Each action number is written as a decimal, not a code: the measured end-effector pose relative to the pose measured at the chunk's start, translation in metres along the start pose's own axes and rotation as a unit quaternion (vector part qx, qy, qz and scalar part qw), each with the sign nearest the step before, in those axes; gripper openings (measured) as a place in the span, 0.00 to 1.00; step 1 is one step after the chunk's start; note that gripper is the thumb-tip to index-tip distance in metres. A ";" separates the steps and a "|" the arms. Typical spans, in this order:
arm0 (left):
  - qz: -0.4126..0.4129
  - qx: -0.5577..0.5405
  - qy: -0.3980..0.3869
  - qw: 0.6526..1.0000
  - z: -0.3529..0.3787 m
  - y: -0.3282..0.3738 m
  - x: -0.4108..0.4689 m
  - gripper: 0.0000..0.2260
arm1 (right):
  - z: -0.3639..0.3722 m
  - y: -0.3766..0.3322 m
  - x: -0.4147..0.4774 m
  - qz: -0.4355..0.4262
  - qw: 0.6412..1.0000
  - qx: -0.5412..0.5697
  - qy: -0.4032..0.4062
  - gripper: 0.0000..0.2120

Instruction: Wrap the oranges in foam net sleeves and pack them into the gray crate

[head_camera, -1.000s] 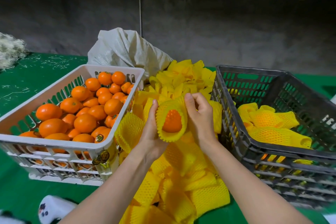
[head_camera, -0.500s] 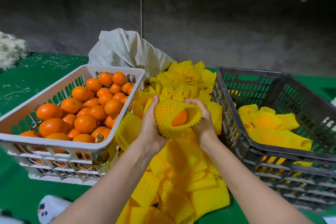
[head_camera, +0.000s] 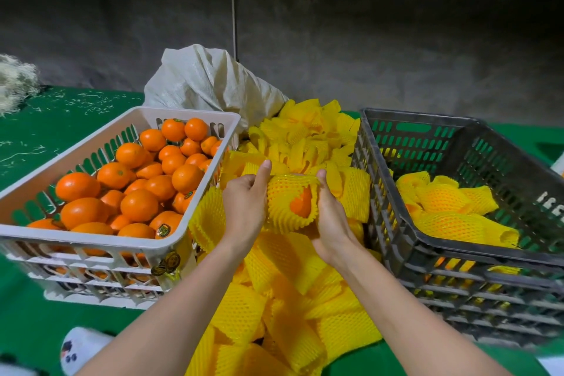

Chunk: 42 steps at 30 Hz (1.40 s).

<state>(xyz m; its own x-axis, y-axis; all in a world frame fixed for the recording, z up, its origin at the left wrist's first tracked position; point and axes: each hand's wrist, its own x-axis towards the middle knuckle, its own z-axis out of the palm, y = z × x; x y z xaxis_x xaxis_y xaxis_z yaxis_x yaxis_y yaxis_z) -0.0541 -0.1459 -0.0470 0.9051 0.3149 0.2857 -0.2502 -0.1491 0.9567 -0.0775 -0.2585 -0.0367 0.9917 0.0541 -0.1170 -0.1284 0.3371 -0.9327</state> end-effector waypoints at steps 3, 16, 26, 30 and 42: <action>-0.088 -0.077 0.008 0.993 0.001 -0.002 0.002 0.25 | 0.001 -0.002 0.000 0.020 1.000 -0.005 -0.006 0.22; -0.096 -0.048 -0.110 0.988 0.014 0.009 0.007 0.11 | -0.024 -0.010 -0.016 0.049 0.994 0.025 -0.091 0.13; -0.062 -0.060 -0.159 0.984 0.081 0.041 -0.013 0.09 | -0.078 -0.056 -0.016 -0.141 0.980 -0.119 0.070 0.08; 0.034 -0.002 -0.234 0.972 0.114 0.041 -0.030 0.07 | -0.132 -0.090 -0.009 -0.272 0.918 -0.229 0.175 0.08; 0.123 0.099 -0.377 0.913 0.137 0.034 -0.040 0.12 | -0.193 -0.087 0.019 0.128 0.519 -0.830 -0.160 0.13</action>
<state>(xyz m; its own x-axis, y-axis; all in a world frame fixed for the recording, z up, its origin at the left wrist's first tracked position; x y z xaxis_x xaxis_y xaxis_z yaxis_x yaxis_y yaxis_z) -0.0514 -0.2916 -0.0338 0.8279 -0.4747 0.2988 -0.4782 -0.3190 0.8183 -0.0456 -0.4688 -0.0233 0.8582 0.1400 -0.4939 0.1940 -0.9792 0.0596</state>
